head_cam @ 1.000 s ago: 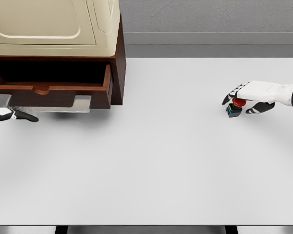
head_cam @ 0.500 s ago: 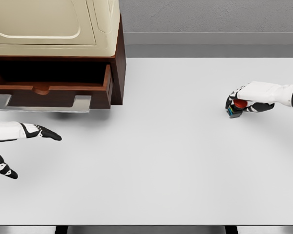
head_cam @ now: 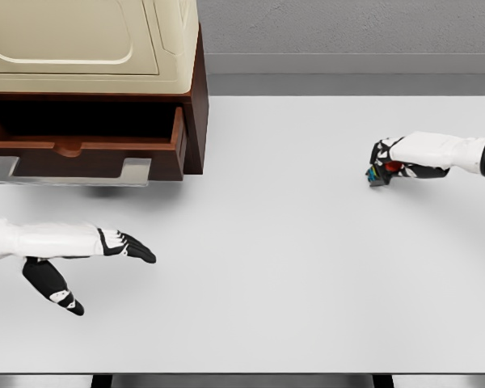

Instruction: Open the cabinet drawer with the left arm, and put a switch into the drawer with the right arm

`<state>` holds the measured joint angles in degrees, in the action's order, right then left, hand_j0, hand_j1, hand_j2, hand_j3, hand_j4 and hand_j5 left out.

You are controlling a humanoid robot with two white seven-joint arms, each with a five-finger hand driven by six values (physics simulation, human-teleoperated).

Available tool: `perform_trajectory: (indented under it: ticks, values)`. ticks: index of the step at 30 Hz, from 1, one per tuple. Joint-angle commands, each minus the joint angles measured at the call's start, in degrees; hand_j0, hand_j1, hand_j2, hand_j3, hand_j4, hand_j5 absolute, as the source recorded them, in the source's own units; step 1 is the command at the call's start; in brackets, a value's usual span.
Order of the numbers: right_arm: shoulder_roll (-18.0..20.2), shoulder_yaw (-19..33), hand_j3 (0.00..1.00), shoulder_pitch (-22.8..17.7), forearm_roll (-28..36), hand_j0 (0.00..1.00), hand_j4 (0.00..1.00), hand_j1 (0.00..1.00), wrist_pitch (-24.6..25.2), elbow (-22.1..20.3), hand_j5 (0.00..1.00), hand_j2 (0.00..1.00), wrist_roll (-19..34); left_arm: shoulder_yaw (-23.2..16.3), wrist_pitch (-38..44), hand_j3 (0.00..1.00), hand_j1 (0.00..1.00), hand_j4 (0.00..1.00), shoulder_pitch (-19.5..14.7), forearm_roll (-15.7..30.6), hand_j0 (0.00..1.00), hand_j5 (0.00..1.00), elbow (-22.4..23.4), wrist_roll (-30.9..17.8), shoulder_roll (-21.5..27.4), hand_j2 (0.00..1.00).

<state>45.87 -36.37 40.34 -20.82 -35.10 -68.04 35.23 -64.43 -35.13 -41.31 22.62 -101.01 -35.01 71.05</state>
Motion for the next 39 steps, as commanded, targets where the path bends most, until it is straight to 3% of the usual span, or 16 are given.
perform_trajectory:
  ticks: [1, 8, 25, 35, 37, 39]
  values:
    - [-0.26, 0.07, 0.08, 0.09, 0.78, 0.08, 0.08, 0.08, 0.10, -0.08, 0.08, 0.08, -0.23, -0.34, 0.13, 1.00, 1.00, 1.00, 0.00, -0.82, 1.00, 1.00, 0.02, 0.01, -1.88, 1.00]
    - [-1.84, 0.60, 0.05, 2.10, 2.62, 0.05, 0.05, 0.05, 0.10, -0.08, 0.05, 0.05, -0.23, -0.34, 0.13, 1.00, 1.00, 1.00, -0.09, -1.00, 1.00, 1.00, 0.02, 0.01, -1.97, 1.00]
    - [-12.38, -0.19, 0.13, 9.58, 2.71, 0.13, 0.13, 0.13, 0.10, 0.01, 0.13, 0.13, -0.23, -0.34, 0.13, 1.00, 1.00, 1.00, -0.09, -1.00, 1.00, 1.00, 0.02, 0.01, -1.62, 1.00]
    - [-18.45, -8.36, 0.13, 15.56, 2.63, 0.13, 0.13, 0.13, 0.10, -0.25, 0.13, 0.13, -0.23, -0.34, 0.13, 1.00, 1.00, 1.00, -0.09, -1.00, 1.00, 1.00, 0.02, 0.01, -1.53, 1.00]
    - [-18.45, -8.71, 0.14, 16.00, 2.63, 0.14, 0.14, 0.14, 0.10, -2.00, 0.14, 0.14, -0.23, -0.34, 0.13, 1.00, 1.00, 1.00, -0.09, -1.00, 1.00, 1.00, 0.02, 0.01, -1.53, 1.00]
    - [-18.19, -8.80, 0.14, 16.00, 2.71, 0.14, 0.14, 0.14, 0.10, -6.32, 0.14, 0.14, -0.23, -0.34, 0.13, 1.00, 1.00, 1.00, -0.09, -1.00, 1.00, 1.00, 0.02, 0.01, -1.53, 1.00]
